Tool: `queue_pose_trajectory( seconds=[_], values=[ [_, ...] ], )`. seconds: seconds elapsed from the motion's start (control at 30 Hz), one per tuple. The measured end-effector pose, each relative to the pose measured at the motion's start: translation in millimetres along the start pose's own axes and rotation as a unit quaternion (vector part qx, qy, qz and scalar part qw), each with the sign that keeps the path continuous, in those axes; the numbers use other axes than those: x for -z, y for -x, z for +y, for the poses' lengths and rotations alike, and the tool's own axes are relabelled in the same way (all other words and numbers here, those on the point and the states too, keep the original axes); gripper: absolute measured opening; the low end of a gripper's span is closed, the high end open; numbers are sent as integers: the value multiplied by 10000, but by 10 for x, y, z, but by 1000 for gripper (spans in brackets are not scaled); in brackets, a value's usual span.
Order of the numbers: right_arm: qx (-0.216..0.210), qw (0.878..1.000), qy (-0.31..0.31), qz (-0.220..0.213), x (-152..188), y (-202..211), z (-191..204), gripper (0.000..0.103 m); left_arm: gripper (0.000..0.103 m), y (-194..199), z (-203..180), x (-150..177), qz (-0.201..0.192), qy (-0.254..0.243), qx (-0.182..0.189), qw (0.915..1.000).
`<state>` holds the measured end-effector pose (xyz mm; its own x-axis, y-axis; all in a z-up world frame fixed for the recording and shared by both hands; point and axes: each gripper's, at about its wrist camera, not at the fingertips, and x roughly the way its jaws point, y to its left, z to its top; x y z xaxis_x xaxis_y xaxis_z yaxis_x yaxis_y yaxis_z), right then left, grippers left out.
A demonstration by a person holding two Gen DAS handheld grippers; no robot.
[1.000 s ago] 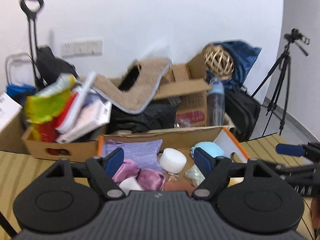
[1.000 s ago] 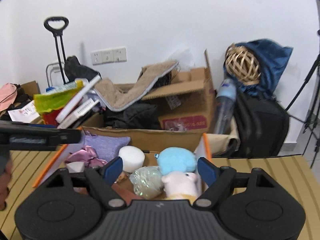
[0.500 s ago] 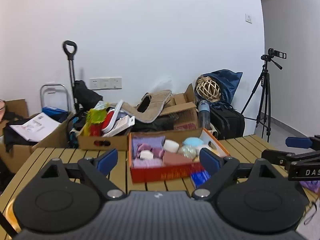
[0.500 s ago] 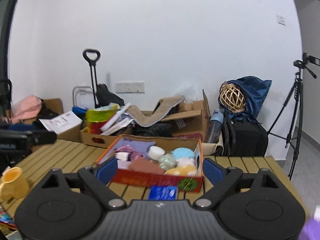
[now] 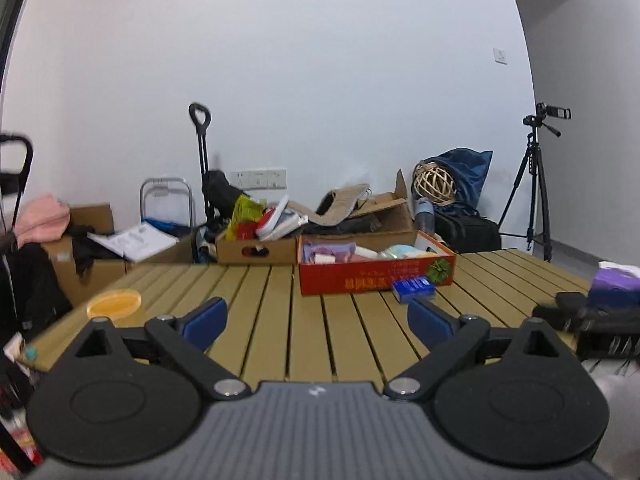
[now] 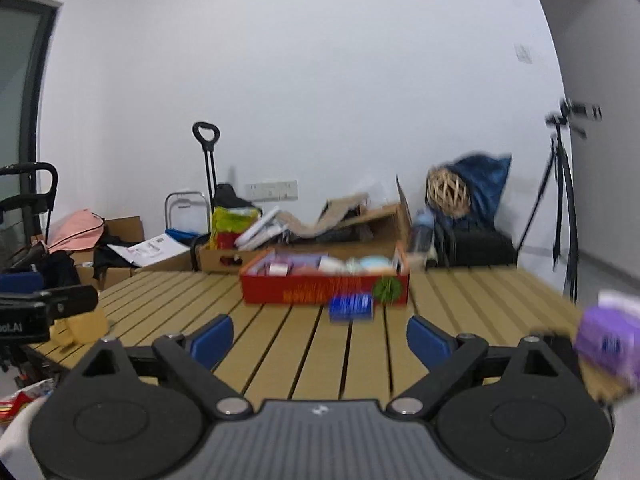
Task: Organize soft objects
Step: 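Open both grippers in the box and withdraw them over the table, then lower both grippers onto the blue carton and close them on it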
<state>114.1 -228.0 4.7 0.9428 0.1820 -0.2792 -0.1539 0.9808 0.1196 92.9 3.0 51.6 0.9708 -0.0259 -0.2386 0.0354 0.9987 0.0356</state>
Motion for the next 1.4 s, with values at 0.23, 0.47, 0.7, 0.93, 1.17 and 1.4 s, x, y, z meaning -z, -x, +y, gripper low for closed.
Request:
queue_pose_trajectory(
  seconds=[0.23, 0.47, 0.7, 0.93, 1.17, 1.4],
  values=[
    [115, 9994, 284, 137, 349, 233, 200, 94, 99, 205, -13, 198, 178, 8, 105, 9998],
    [241, 9995, 194, -7, 269, 286, 175, 94, 100, 207, 16, 127, 120, 40, 111, 9999],
    [316, 9994, 120, 22, 249, 254, 131, 94, 101, 173, 3, 145, 237, 72, 142, 9996],
    [225, 9997, 4, 57, 160, 111, 82, 94, 103, 16, -66, 76, 269, -104, 286, 9992],
    [88, 9995, -79, 282, -71, -378, -15, 94, 103, -581, -222, -178, 368, -179, 608, 9973],
    [217, 9965, -599, 537, -321, -1069, -287, 94, 103, -1527, -347, -312, 923, 251, 693, 9930]
  ],
)
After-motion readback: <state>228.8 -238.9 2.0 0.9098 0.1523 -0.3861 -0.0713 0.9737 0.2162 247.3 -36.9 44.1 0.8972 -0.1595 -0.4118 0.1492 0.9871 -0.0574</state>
